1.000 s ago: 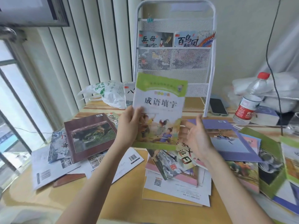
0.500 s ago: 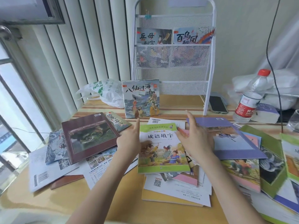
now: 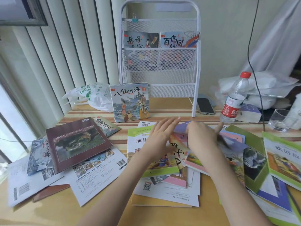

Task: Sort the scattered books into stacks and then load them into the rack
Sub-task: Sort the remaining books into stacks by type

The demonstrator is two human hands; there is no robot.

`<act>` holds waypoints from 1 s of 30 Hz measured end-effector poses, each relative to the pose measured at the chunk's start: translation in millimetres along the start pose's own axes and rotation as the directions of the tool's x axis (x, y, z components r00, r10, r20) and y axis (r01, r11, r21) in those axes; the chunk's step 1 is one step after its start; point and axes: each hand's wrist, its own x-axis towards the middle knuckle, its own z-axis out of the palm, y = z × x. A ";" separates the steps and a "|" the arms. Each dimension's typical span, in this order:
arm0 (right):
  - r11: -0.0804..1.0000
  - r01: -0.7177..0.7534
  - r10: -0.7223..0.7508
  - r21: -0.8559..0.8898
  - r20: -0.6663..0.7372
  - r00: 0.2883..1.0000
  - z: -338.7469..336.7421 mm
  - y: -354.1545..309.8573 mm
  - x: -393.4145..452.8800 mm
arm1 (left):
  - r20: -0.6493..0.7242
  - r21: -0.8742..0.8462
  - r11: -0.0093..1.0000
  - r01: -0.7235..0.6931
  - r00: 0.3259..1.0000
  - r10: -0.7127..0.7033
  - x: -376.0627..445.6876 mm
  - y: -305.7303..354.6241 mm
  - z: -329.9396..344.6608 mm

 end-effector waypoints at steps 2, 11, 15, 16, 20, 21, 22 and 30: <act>0.999 0.040 -0.045 -0.030 -0.171 0.984 -10.2 2.3 -10.5 | 0.010 -0.013 1.000 0.007 1.000 -0.007 13.0 3.6 4.1; 0.876 0.375 0.005 0.305 -0.782 0.624 -14.4 29.5 -6.0 | -0.388 -0.387 0.907 0.163 0.864 -0.321 47.9 10.9 -23.5; 0.693 0.423 0.063 0.584 -0.634 0.771 5.6 36.5 9.8 | -0.320 -0.691 0.691 0.211 0.768 -0.554 53.4 5.9 -45.4; 0.652 0.395 0.072 0.648 -0.571 0.818 12.5 35.9 12.6 | -0.288 -0.732 0.649 0.208 0.769 -0.571 52.2 4.0 -49.6; 0.419 0.160 0.174 0.894 -0.252 0.952 26.5 31.1 13.8 | -0.120 -0.851 0.472 0.232 0.788 -0.604 35.4 4.0 -58.6; 0.354 0.109 0.171 0.929 -0.178 0.969 29.7 30.0 15.8 | -0.087 -0.857 0.449 0.251 0.789 -0.608 29.1 2.9 -59.9; 0.307 0.085 0.151 0.948 -0.136 0.979 32.9 27.9 18.1 | -0.060 -0.859 0.435 0.268 0.793 -0.606 22.1 1.9 -61.9; 0.347 0.054 -0.090 0.936 -0.024 0.996 64.5 -26.1 10.3 | -0.248 -0.382 0.761 0.524 0.735 -0.631 -57.5 -37.9 -75.5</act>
